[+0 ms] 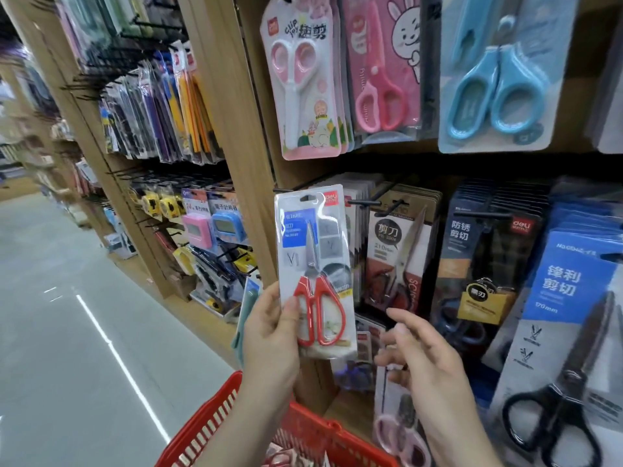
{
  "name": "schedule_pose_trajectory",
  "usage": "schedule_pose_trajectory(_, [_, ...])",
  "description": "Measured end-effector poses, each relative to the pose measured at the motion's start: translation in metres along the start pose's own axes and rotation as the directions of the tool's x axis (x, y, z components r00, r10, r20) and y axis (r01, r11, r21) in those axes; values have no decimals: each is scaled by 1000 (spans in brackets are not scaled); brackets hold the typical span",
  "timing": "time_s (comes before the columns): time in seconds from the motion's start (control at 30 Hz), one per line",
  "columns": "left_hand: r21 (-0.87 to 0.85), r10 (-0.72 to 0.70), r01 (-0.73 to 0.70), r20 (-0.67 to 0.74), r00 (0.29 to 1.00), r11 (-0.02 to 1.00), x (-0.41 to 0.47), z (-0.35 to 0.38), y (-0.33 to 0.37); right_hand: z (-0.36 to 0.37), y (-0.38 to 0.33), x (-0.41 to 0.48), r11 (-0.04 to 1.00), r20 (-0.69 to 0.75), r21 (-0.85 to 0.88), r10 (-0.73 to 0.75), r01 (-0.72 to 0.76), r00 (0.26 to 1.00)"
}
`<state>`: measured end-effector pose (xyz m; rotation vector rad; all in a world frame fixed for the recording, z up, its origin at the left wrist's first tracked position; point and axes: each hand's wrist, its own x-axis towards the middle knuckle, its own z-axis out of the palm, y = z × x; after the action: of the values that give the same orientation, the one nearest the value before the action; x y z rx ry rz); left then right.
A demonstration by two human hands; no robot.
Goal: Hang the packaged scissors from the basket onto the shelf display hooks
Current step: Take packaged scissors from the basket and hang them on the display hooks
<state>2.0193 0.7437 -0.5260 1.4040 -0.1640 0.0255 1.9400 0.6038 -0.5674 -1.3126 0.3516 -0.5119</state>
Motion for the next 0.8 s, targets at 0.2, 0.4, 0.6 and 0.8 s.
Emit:
schedule_pose_trajectory(0.2, [87, -2, -1, 35, 999, 996, 24, -7, 2, 2, -1, 1, 1000, 39, 8, 28, -28, 999])
schedule_pose_trajectory(0.4, [86, -36, 30, 67, 997, 996, 9, -23, -4, 2, -3, 3, 1000, 125, -16, 22, -21, 992])
schedule_pose_trajectory(0.6, [102, -22, 22, -3, 1000, 995, 36, -22, -10, 17, 0, -3, 990, 398, -138, 37, 20, 917])
schedule_pose_trajectory(0.8, [139, -6, -5, 81, 997, 990, 61, -9, -6, 42, 6, -4, 993, 456, -116, 33, 23, 889])
